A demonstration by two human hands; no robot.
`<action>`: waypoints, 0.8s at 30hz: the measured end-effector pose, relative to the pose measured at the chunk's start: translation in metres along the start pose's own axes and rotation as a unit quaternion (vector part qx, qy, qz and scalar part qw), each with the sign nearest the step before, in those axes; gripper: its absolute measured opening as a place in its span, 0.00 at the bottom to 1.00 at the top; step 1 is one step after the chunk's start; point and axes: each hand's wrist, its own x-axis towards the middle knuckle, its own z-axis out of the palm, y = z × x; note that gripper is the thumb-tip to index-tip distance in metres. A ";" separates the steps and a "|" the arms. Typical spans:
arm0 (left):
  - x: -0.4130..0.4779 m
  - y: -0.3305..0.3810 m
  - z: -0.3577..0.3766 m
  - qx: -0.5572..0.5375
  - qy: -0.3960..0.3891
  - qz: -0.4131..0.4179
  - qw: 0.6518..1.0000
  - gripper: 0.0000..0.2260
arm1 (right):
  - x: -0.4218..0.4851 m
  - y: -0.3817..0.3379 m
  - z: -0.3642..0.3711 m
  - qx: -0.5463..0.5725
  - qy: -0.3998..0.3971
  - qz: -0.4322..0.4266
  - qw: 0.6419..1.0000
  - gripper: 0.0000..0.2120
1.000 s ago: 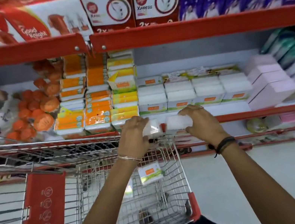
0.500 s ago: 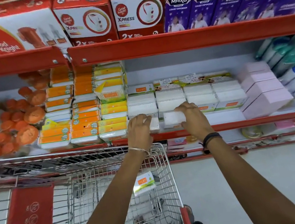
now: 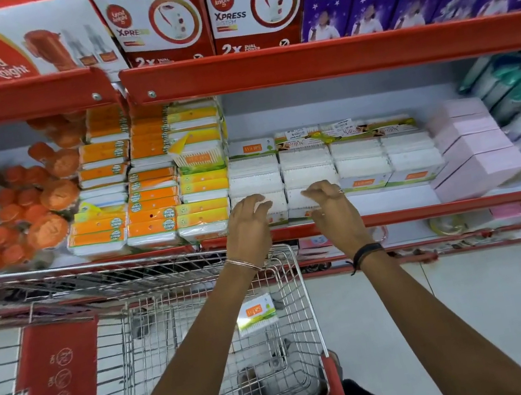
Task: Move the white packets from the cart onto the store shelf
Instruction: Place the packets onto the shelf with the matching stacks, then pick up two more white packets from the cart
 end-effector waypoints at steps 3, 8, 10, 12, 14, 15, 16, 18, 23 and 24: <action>-0.025 -0.015 -0.004 -0.029 0.044 0.030 0.998 0.16 | -0.021 -0.016 0.006 0.027 0.018 -0.042 0.999 0.17; -0.081 -0.061 0.001 -0.041 0.068 0.011 0.997 0.13 | -0.061 -0.048 0.043 0.070 -0.036 -0.073 0.994 0.14; -0.106 -0.083 0.007 -0.045 0.053 -0.010 0.998 0.10 | -0.071 -0.055 0.072 0.079 -0.076 -0.076 0.991 0.14; -0.129 -0.106 0.017 -0.043 0.012 -0.037 0.998 0.11 | -0.076 -0.058 0.102 0.083 -0.127 -0.065 0.986 0.15; -0.151 -0.132 0.030 -0.040 -0.046 -0.066 0.996 0.14 | -0.075 -0.058 0.136 0.074 -0.179 -0.040 0.980 0.17; -0.161 -0.144 0.037 -0.044 -0.072 -0.081 0.993 0.14 | -0.074 -0.057 0.152 0.061 -0.202 -0.025 0.977 0.17; -0.172 -0.155 0.044 -0.050 -0.093 -0.099 0.989 0.15 | -0.073 -0.055 0.169 0.049 -0.221 -0.009 0.974 0.18; -0.190 -0.172 0.059 -0.065 -0.132 -0.136 0.980 0.17 | -0.073 -0.049 0.200 0.028 -0.247 0.021 0.968 0.20; -0.222 -0.205 0.103 -0.032 -0.255 -0.176 0.950 0.22 | -0.082 -0.021 0.272 -0.062 -0.328 0.046 0.941 0.30; -0.226 -0.211 0.112 -0.019 -0.281 -0.180 0.942 0.28 | -0.081 -0.015 0.283 -0.077 -0.332 0.047 0.939 0.33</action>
